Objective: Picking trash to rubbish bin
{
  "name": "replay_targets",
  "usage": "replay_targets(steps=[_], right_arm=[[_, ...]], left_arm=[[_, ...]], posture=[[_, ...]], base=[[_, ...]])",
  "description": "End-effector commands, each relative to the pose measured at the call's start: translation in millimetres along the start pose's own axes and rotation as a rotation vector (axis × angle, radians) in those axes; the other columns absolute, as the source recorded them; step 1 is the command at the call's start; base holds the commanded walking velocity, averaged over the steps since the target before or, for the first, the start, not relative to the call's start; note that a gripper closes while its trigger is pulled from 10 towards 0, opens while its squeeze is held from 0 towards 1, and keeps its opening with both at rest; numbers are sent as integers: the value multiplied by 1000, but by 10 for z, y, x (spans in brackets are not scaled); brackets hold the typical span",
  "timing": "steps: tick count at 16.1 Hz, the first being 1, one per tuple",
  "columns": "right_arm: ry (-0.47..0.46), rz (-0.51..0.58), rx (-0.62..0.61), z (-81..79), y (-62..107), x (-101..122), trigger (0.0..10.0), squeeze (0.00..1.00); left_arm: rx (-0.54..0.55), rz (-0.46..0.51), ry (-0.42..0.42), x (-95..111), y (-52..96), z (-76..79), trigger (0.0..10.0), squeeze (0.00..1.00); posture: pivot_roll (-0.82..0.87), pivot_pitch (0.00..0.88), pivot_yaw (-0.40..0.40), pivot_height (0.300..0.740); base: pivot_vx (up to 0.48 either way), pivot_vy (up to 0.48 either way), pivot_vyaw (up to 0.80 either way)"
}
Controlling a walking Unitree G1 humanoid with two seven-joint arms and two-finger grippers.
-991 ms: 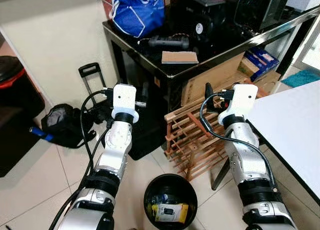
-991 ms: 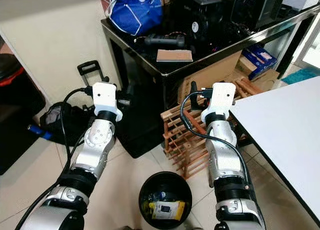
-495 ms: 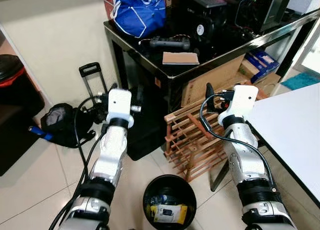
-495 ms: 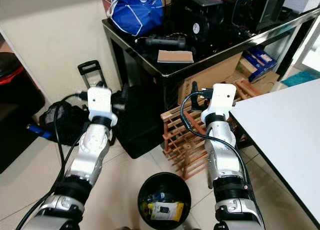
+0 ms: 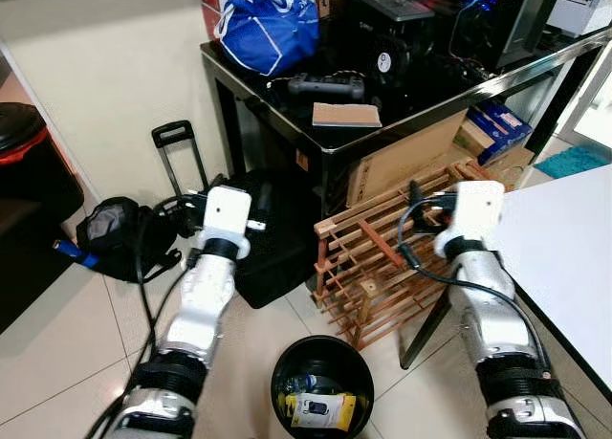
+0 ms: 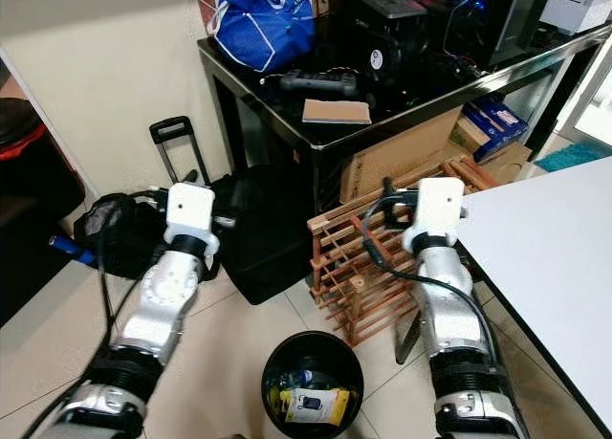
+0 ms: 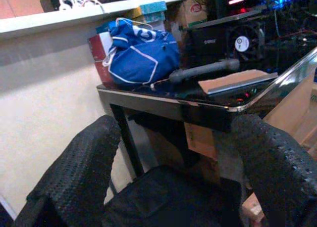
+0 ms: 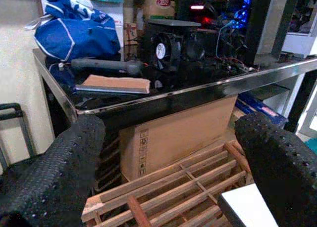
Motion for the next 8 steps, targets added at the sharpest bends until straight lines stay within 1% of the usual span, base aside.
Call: replay_targets(steps=[1, 3, 6, 8], right_arm=[[-10, -1, -14, 22, 7, -11, 10000, 0], [-22, 4, 14, -107, 24, 8, 10000, 0], [-29, -4, 23, -151, 44, -6, 10000, 0], [-30, -4, 39, -173, 47, -4, 10000, 0]], left_arm=[[14, 5, -2, 23, -5, -46, 10000, 0], [15, -9, 12, -1, -2, -9, 10000, 0], [23, -29, 16, -48, 15, 28, 10000, 0], [35, -35, 23, -59, 17, 19, 10000, 0]], posture=[[-53, 4, 49, 740], [-56, 10, 49, 740], [-63, 11, 44, 740], [-64, 3, 44, 740]], base=[[0, 0, 0], [0, 0, 0], [0, 0, 0], [0, 0, 0]])
Point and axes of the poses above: a point about 5 cm out from each wrist's last joint towards the gripper, its own y axis pointing back from the gripper into the wrist, its own x axis along the axis of the wrist's last joint, z = x × y, the point moved 2 cm from there along -y, pointing out of the wrist towards the gripper, and after that the axes turned 13 degrees about y, right-handed, at the moved point
